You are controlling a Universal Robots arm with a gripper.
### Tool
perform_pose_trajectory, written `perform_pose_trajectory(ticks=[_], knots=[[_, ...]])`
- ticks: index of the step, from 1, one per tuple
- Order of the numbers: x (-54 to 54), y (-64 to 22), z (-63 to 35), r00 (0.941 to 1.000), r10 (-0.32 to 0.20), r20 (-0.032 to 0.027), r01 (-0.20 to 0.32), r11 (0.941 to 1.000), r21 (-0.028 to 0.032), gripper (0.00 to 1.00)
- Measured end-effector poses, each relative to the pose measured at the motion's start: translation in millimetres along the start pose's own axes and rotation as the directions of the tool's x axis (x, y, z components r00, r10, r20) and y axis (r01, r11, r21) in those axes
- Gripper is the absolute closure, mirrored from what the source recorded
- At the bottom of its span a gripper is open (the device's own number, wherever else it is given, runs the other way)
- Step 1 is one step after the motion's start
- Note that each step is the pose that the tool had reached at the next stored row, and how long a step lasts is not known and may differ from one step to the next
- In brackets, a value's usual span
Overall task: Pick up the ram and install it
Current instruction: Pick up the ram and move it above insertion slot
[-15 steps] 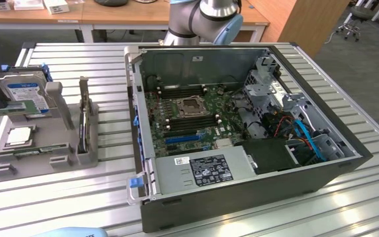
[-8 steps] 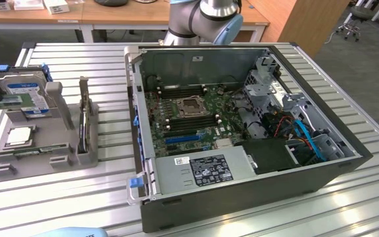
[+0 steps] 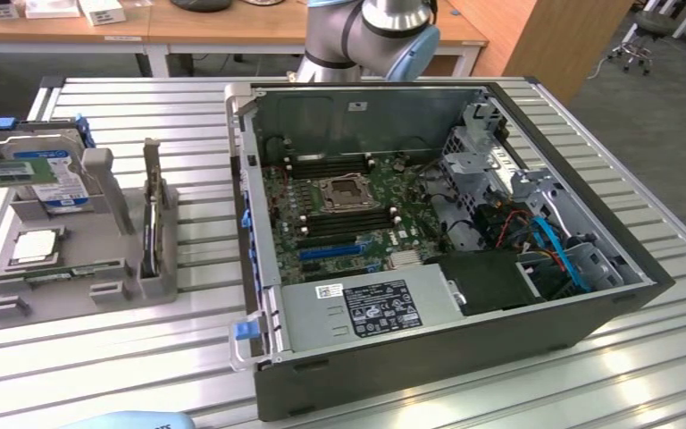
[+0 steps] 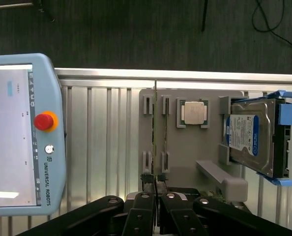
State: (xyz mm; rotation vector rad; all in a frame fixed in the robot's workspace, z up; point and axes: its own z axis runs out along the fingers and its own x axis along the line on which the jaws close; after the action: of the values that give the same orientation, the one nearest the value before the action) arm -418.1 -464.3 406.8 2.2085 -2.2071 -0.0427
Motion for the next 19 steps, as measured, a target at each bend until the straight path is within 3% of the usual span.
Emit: perform_pose_trajectory(ticks=[8,14,19], knots=[[-0.1,0.4,-10.4,1.0,0.0,0.0,0.0,1.0,0.0,0.88],[-0.1,0.3,-10.8,1.0,0.0,-0.0001,0.0,1.0,-0.0001,0.88],[-0.1,-4.5,-11.0,1.0,0.0,-0.0001,0.0,1.0,-0.0002,0.88]])
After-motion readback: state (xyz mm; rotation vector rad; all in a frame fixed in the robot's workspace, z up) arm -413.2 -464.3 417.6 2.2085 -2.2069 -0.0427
